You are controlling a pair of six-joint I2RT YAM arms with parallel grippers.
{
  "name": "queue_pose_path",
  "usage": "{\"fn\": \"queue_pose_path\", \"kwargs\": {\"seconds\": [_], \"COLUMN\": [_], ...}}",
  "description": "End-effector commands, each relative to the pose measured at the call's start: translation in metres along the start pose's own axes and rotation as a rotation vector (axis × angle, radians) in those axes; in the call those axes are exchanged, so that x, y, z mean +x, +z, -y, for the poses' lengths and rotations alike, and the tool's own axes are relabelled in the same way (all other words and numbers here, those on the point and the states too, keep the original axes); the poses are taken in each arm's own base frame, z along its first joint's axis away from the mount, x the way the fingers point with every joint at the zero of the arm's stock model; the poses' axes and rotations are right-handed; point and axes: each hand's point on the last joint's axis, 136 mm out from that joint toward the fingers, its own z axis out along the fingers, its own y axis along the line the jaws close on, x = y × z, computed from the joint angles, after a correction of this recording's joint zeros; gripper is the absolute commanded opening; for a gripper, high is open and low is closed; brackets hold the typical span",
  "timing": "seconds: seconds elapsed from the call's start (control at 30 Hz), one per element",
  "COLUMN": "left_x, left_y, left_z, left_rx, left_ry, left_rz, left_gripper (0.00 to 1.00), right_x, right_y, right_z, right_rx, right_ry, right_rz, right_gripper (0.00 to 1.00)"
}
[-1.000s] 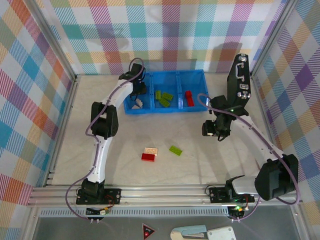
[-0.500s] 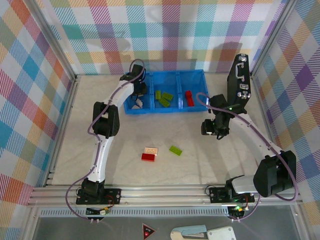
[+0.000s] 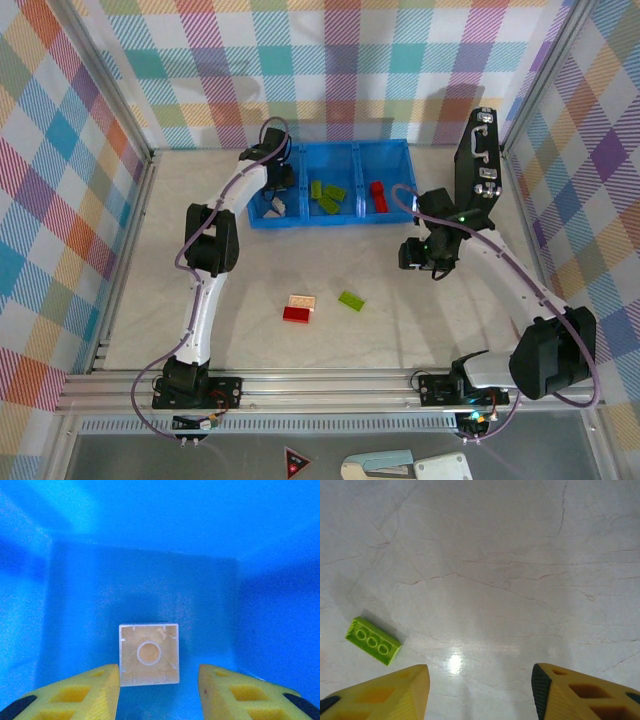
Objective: Sort the legos into containers by color
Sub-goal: Place the lego in the container, then pick up the lego from the bottom-center of the table.
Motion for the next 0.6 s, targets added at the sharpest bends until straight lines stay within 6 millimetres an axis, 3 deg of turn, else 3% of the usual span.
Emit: {"fn": "queue_pose_path", "kwargs": {"seconds": [0.0,0.23,0.4,0.57], "left_x": [-0.022,-0.011,0.007,0.037], "left_y": [-0.056,-0.087,-0.105,-0.124], "left_z": [0.006,0.005,-0.007,-0.019], "left_rx": [0.039,0.046,0.029,0.027], "left_ry": [0.011,0.035,0.046,0.062], "left_rz": [0.048,0.019,0.003,-0.051], "left_gripper": [0.45,0.45,0.45,0.45], "right_x": [-0.004,0.000,0.003,0.010], "right_y": [-0.014,-0.015,-0.017,-0.016], "right_z": [-0.011,-0.022,-0.028,-0.033], "right_rx": [-0.048,-0.098,-0.113,-0.112], "right_ry": [0.014,0.005,-0.003,-0.025], "right_rz": [0.033,0.024,0.019,-0.001], "right_gripper": [0.57,0.57,0.57,0.57]}}
